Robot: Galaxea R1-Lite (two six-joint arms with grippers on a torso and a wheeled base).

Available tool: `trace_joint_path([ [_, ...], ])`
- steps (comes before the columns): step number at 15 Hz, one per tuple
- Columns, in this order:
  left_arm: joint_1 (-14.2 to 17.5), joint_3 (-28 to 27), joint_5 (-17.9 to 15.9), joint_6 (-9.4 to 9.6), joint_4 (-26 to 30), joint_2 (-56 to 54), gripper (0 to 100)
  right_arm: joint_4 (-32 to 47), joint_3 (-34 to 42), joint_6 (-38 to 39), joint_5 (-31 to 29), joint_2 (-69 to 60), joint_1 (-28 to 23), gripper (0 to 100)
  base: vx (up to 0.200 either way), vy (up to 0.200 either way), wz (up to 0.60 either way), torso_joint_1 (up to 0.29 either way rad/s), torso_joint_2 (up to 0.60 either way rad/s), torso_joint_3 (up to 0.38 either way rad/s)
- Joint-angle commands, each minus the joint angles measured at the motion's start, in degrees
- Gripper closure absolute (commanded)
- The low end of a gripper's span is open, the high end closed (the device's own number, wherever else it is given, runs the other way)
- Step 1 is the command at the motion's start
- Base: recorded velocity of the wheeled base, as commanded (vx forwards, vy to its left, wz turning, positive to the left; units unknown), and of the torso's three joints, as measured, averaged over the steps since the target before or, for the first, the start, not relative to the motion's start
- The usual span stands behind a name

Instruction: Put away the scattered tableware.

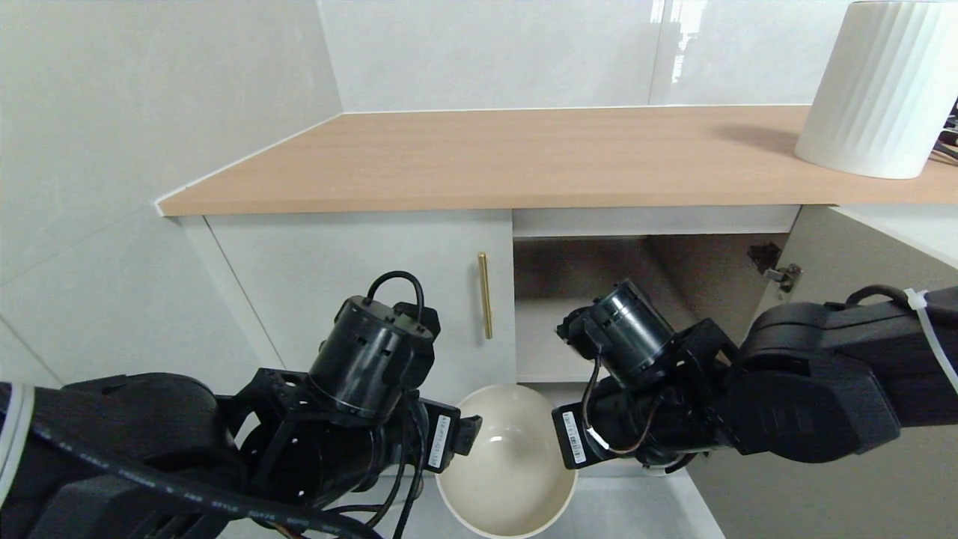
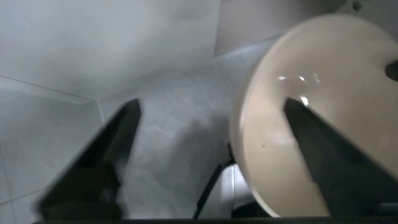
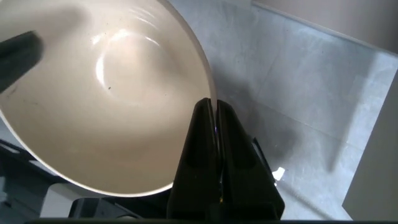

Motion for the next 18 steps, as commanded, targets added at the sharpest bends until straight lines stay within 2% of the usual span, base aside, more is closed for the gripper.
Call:
trace_joint_path([
  [1, 0.24, 0.03, 0.16, -0.08, -0.33, -1.18, 0, -0.16, -0.32, 1.94, -0.50, 0.68, -0.85, 100, 0.000, 0.000, 0.00, 0.000, 0.00, 0.000],
  [4, 0.94, 0.03, 0.16, -0.34, -0.33, -1.09, 0, -2.18, -5.15, 8.71, -5.51, 6.83, -7.61, 100, 0.000, 0.000, 0.00, 0.000, 0.00, 0.000],
  [8, 1.20, 0.03, 0.16, -0.34, -0.33, -1.09, 0, -3.06, -9.20, 11.43, -6.91, 8.77, -14.91, 100, 0.000, 0.000, 0.00, 0.000, 0.00, 0.000],
  [14, 1.47, 0.03, 0.16, -0.78, -0.33, -1.09, 0, -11.06, -9.90, 14.42, -10.43, 14.57, -21.85, 100, 0.000, 0.000, 0.00, 0.000, 0.00, 0.000],
  [18, 1.47, -0.06, 0.16, -0.96, -0.33, -1.09, 0, -14.84, -9.81, 14.51, -11.75, 16.15, -23.43, 100, 0.000, 0.000, 0.00, 0.000, 0.00, 0.000],
])
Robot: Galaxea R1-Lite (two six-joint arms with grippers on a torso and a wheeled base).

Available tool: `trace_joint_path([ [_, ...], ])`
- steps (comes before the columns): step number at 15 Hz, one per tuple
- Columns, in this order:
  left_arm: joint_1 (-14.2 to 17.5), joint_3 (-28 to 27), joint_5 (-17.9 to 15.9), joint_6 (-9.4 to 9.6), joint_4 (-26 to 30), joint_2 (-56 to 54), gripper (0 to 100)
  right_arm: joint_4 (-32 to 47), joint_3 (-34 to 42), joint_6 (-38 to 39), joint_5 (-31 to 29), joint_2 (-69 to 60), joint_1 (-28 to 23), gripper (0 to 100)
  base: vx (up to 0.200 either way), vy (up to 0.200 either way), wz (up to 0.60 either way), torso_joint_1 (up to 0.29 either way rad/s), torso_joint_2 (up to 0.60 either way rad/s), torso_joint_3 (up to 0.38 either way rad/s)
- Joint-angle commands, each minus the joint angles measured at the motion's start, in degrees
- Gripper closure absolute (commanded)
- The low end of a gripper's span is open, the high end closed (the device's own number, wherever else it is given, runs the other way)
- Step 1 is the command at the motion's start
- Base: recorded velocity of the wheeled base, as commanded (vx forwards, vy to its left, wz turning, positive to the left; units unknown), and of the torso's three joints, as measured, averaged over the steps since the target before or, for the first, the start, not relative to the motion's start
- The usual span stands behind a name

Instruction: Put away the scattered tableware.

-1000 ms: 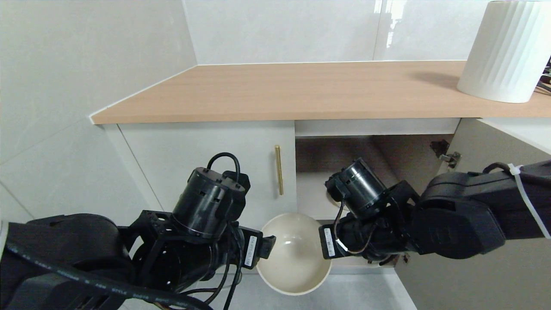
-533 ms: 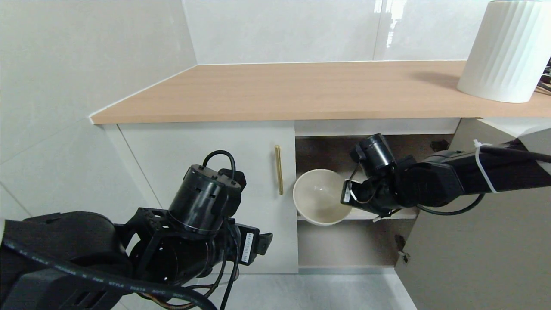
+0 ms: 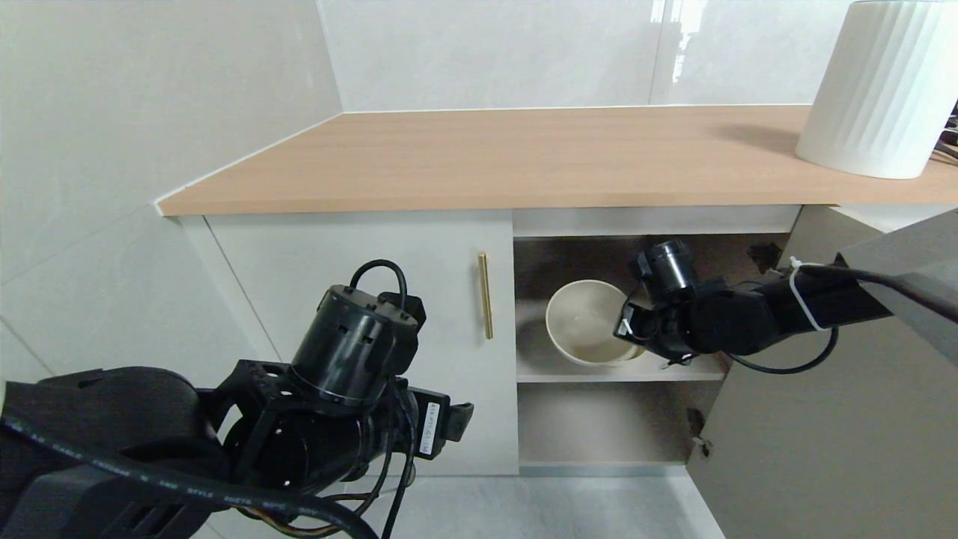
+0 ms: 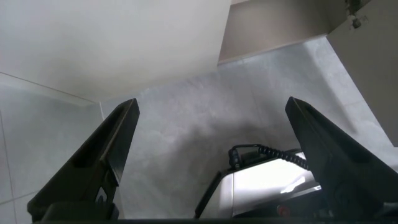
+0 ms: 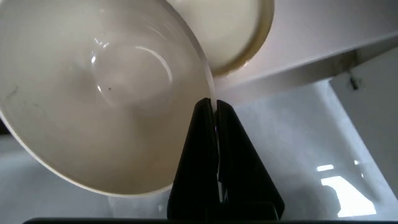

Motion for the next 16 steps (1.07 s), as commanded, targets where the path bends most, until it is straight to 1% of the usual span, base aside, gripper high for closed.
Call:
trace_joint_path([
  [1, 0.00, -0.01, 0.01, -0.03, -0.01, -0.02, 0, -1.22, -0.04, -0.11, -0.67, 1.84, -1.21, 100, 0.000, 0.000, 0.00, 0.000, 0.00, 0.000],
  [3, 0.00, 0.08, 0.01, -0.03, -0.01, -0.10, 0, -2.54, -0.12, -0.11, -0.67, 2.46, -1.73, 100, 0.000, 0.000, 0.00, 0.000, 0.00, 0.000],
  [8, 0.00, 0.08, 0.01, -0.12, -0.01, 0.07, 0, -10.19, -0.21, -0.29, -0.75, 5.80, -4.90, 100, 0.000, 0.000, 0.00, 0.000, 0.00, 0.000],
  [13, 0.00, 0.08, 0.01, -0.12, -0.01, 0.25, 0, -10.28, -1.00, -0.46, -0.75, 7.73, -5.43, 100, 0.000, 0.000, 0.00, 0.000, 0.00, 0.000],
  [16, 0.00, 0.08, 0.01, -0.12, -0.01, 0.25, 0, -10.37, -2.23, -0.46, -0.75, 9.22, -6.83, 100, 0.000, 0.000, 0.00, 0.000, 0.00, 0.000],
])
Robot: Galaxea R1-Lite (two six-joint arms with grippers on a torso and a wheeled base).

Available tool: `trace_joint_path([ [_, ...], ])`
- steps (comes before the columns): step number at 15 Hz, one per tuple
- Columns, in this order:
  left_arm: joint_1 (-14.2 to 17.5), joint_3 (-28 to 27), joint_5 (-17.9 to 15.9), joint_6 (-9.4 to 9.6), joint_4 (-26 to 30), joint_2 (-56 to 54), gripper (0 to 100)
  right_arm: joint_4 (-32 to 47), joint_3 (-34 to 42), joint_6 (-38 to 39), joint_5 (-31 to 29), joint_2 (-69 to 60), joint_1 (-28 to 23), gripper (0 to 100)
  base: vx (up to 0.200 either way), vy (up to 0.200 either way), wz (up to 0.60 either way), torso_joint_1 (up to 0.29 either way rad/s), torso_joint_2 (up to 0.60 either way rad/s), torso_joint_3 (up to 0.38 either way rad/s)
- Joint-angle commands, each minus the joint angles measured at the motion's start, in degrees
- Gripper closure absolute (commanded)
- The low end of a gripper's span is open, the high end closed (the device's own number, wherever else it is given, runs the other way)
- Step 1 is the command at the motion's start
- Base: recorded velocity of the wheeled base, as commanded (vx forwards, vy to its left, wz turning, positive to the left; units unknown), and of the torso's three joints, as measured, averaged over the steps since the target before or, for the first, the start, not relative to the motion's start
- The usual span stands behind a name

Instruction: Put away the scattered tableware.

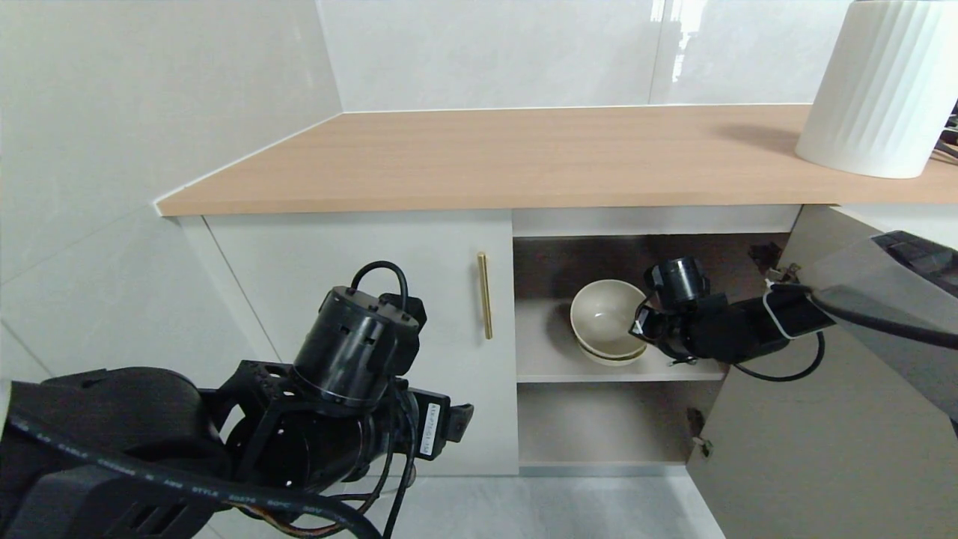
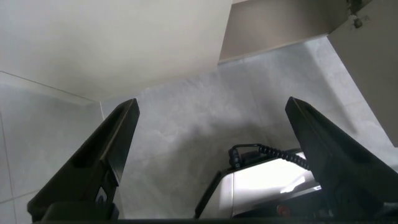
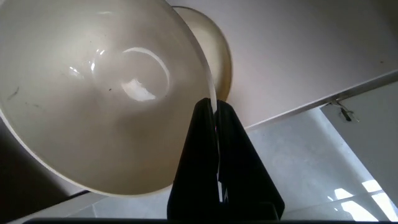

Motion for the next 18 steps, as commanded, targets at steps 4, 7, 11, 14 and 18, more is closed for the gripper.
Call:
trace_joint_path([
  [4, -0.02, -0.01, 0.04, -0.12, -0.01, 0.29, 0, -0.28, -0.55, 0.00, -0.04, 1.09, -0.61, 100, 0.000, 0.000, 0.00, 0.000, 0.00, 0.000],
  [7, -0.02, -0.01, 0.04, -0.12, -0.01, 0.29, 0, -0.28, -0.64, -0.09, -0.04, 1.79, -0.61, 100, 0.000, 0.000, 0.00, 0.000, 0.00, 0.000],
  [11, -0.02, -0.01, 0.04, -0.12, -0.01, 0.29, 0, -0.28, -1.34, -0.18, -0.12, 2.58, -0.87, 100, 0.000, 0.000, 0.00, 0.000, 0.00, 0.000],
  [14, 0.07, -0.01, 0.04, -0.12, -0.01, 0.29, 0, -0.28, -1.34, -0.18, -0.12, 2.76, -0.87, 100, 0.000, 0.000, 0.00, 0.000, 0.00, 0.000],
  [18, 0.07, -0.01, 0.04, -0.12, -0.01, 0.29, 0, -0.19, -1.78, -0.26, -0.12, 3.20, -0.87, 100, 0.000, 0.000, 0.00, 0.000, 0.00, 0.000],
])
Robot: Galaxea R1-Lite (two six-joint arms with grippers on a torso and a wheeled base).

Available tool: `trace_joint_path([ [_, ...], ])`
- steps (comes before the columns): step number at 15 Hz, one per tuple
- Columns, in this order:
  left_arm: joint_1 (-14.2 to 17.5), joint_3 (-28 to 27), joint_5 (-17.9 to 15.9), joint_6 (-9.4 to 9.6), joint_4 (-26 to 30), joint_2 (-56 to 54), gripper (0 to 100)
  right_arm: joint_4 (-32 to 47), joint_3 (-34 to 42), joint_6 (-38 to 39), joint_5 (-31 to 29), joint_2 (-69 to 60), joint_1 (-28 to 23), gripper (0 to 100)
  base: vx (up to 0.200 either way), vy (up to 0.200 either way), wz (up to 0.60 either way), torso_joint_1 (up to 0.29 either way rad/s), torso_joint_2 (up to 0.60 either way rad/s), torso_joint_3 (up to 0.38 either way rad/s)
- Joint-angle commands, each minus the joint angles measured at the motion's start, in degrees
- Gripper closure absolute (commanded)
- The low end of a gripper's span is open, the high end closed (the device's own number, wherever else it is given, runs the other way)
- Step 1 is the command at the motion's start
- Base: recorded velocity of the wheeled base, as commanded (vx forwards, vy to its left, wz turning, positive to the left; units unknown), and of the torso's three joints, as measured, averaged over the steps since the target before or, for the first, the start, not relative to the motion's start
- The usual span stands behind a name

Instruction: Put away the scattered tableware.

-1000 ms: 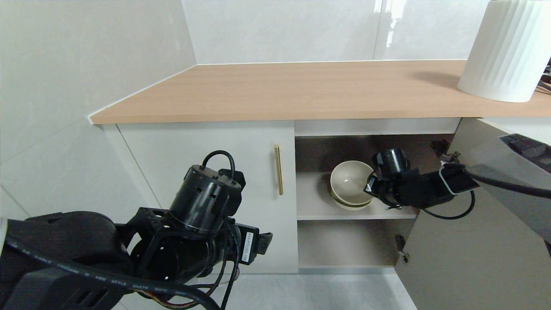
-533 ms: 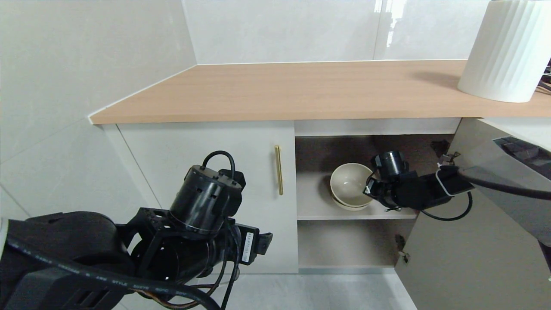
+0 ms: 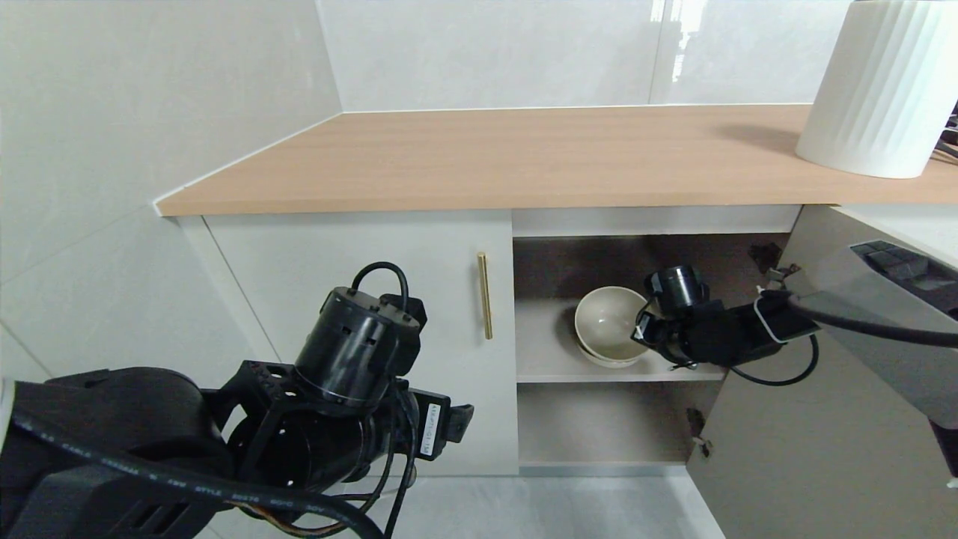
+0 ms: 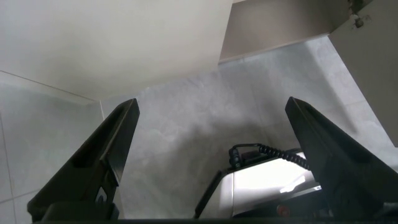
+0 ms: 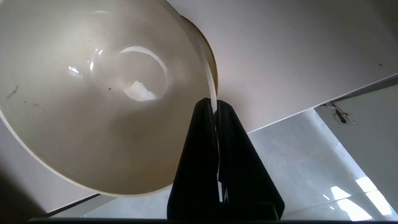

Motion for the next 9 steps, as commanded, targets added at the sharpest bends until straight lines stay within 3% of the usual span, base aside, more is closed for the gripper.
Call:
trace_joint_path([
  [1, 0.01, -0.01, 0.01, -0.04, -0.01, 0.09, 0, 0.00, -0.24, 0.01, -0.01, 0.18, 0.02, 100, 0.000, 0.000, 0.00, 0.000, 0.00, 0.000],
  [7, 0.09, -0.01, 0.01, -0.04, -0.01, 0.09, 0, 0.00, -0.59, -0.17, -0.01, 0.62, 0.02, 100, 0.000, 0.000, 0.00, 0.000, 0.00, 0.000],
  [8, 0.09, -0.01, 0.01, -0.04, -0.01, 0.09, 0, 0.00, -0.59, -0.17, -0.01, 0.62, 0.02, 0, 0.000, 0.000, 0.00, 0.000, 0.00, 0.000],
  [9, 0.09, -0.01, 0.01, -0.04, -0.01, 0.09, 0, 0.00, -0.59, -0.17, -0.01, 0.71, 0.02, 0, 0.000, 0.000, 0.00, 0.000, 0.00, 0.000],
])
